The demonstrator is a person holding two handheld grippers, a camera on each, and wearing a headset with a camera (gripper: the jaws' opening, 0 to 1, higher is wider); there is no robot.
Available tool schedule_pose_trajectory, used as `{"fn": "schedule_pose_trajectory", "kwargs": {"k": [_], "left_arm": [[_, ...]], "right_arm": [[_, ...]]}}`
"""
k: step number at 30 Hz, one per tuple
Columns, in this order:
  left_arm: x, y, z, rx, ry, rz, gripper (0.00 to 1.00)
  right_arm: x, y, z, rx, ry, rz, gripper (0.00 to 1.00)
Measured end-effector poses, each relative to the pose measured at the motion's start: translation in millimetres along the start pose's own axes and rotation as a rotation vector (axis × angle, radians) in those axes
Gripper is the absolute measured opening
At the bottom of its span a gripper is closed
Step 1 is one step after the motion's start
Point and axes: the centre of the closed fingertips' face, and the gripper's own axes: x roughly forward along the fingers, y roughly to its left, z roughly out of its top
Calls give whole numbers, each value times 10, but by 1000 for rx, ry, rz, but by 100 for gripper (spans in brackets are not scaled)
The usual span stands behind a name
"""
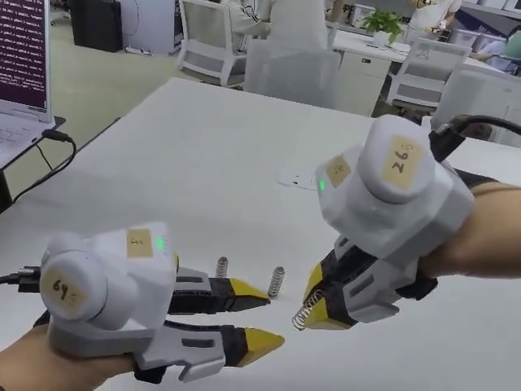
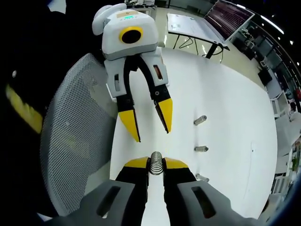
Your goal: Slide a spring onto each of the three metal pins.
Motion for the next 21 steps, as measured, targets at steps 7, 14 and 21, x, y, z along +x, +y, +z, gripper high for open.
{"fn": "schedule_pose_trajectory", "kwargs": {"k": [7, 14, 21], "left_arm": [[-73, 63, -83, -23, 9, 27, 29], [-245, 141, -160, -49, 12, 82, 39], [-350, 145, -182, -55, 14, 121, 48]], "right_arm": [[-47, -104, -135, 36, 12, -29, 8], [-127, -214, -234, 74, 14, -59, 8], [-198, -324, -335, 101, 19, -86, 8]]}}
